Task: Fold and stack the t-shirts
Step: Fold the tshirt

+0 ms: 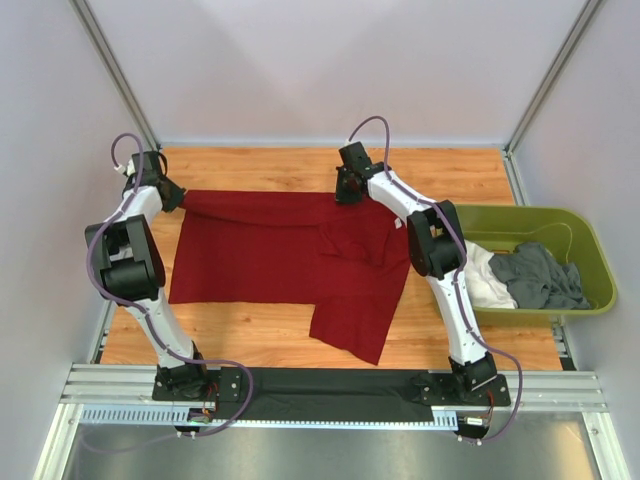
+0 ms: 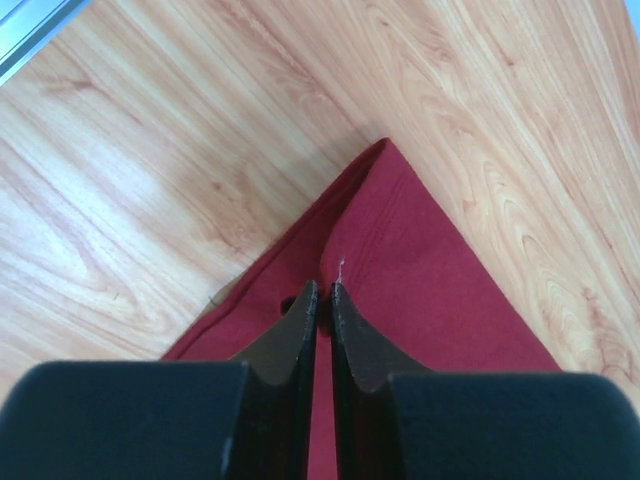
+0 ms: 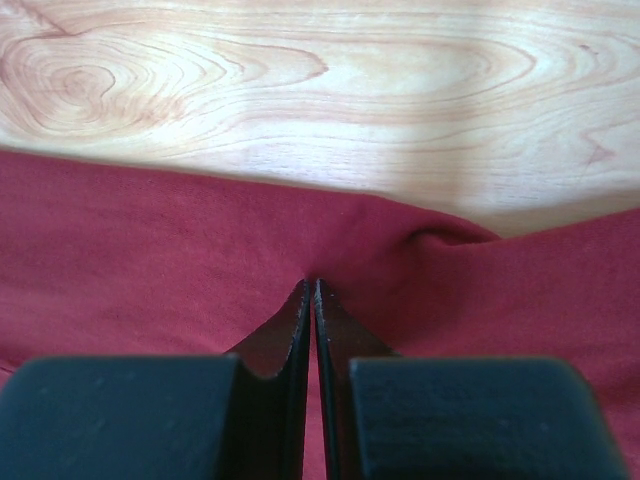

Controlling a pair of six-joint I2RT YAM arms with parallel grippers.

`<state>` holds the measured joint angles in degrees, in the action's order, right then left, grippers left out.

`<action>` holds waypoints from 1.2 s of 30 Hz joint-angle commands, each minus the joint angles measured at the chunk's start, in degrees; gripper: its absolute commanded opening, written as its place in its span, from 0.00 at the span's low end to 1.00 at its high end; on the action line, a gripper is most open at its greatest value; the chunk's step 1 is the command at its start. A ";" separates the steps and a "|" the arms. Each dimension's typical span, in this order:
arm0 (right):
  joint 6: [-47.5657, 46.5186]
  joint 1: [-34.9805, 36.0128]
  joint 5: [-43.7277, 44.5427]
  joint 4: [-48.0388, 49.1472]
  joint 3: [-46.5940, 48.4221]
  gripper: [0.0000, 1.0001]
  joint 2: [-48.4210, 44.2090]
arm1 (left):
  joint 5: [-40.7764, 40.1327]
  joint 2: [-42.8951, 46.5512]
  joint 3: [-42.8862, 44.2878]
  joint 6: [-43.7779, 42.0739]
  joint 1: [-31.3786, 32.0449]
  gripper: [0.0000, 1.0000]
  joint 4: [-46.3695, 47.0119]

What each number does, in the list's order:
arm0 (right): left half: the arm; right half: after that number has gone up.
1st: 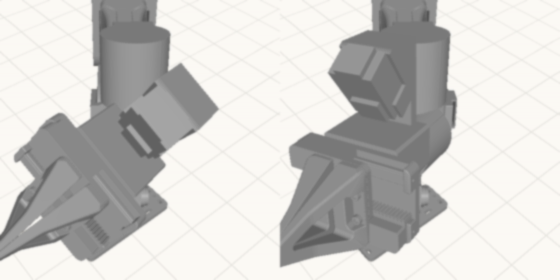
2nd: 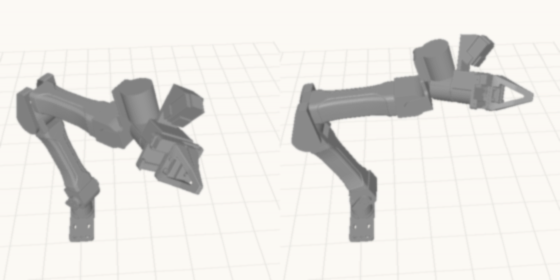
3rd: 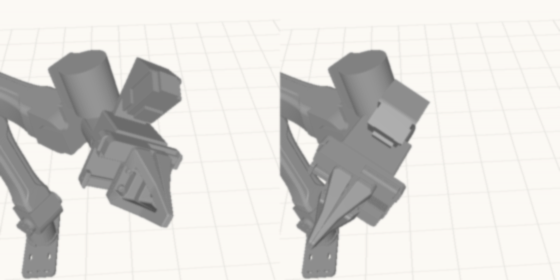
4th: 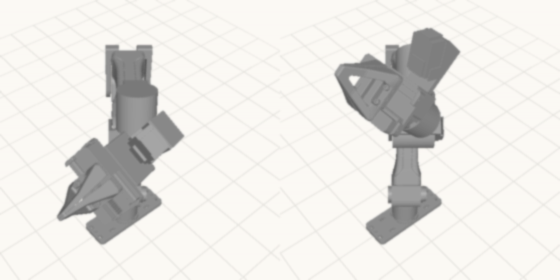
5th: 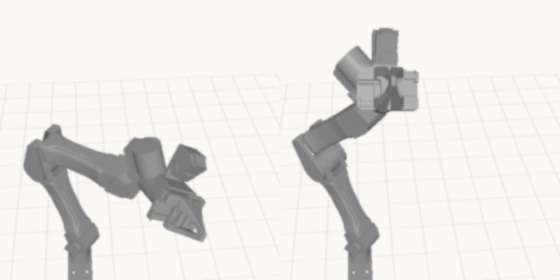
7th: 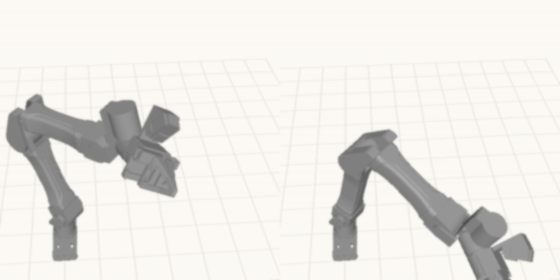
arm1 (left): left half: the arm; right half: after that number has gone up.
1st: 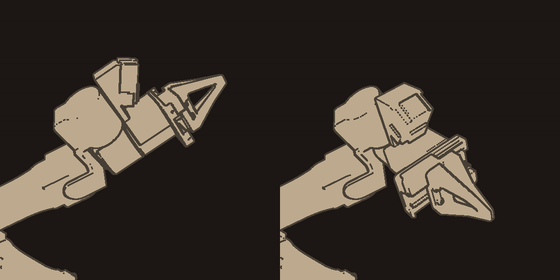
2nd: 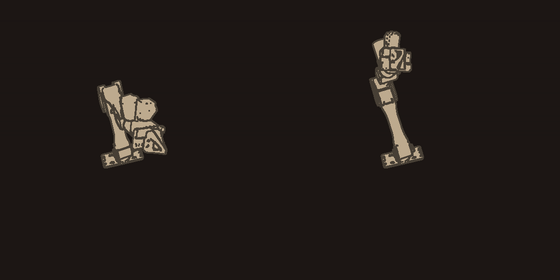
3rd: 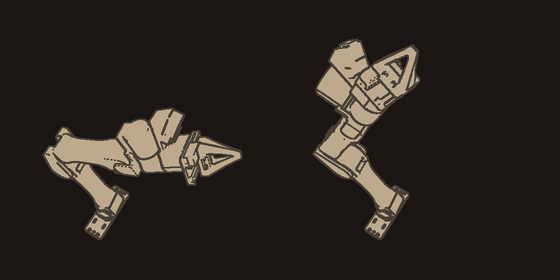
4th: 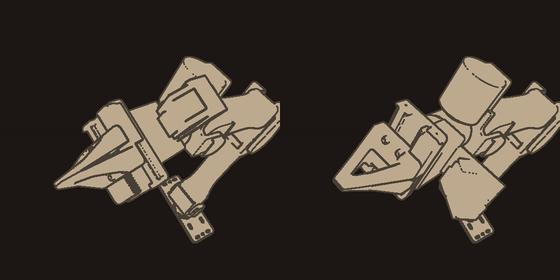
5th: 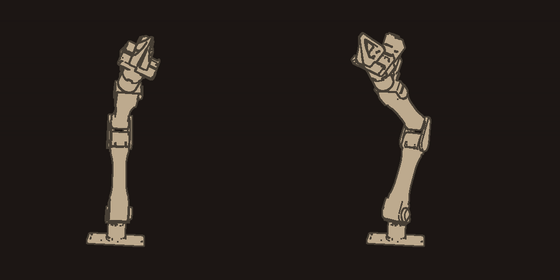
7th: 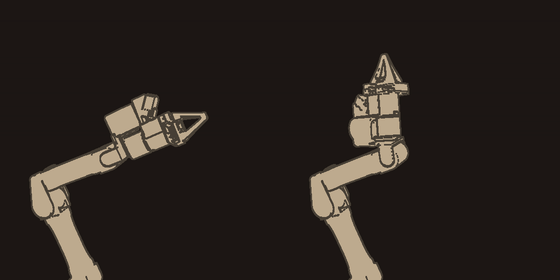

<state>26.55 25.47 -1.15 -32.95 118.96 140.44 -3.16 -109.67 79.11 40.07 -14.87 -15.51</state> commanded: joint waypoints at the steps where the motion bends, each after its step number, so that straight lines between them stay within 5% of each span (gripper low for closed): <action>1: 0.00 -0.07 1.06 0.25 2.42 0.06 0.53 | -1.24 2.97 -0.18 -1.23 -0.42 0.15 -2.33; 12: -0.35 0.01 1.06 -0.10 2.60 0.06 1.15 | -4.93 3.58 -2.30 -1.05 -0.42 0.52 -7.70; 17: -0.70 0.01 2.82 -0.54 2.68 0.06 1.24 | -1.07 4.20 -2.21 -2.63 -0.51 0.51 -5.42; 25: -0.70 0.01 2.91 -0.80 2.95 0.06 1.32 | 0.78 -0.02 -0.62 -2.64 -0.42 0.32 -7.08; 36: -0.79 -0.07 2.91 -1.15 3.04 0.06 1.24 | 0.52 -3.97 2.27 -2.02 -0.42 0.31 -4.97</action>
<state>26.30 25.47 0.60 -33.93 119.35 140.49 -3.09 -112.40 77.97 38.11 -14.87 -21.82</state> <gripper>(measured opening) 0.057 0.324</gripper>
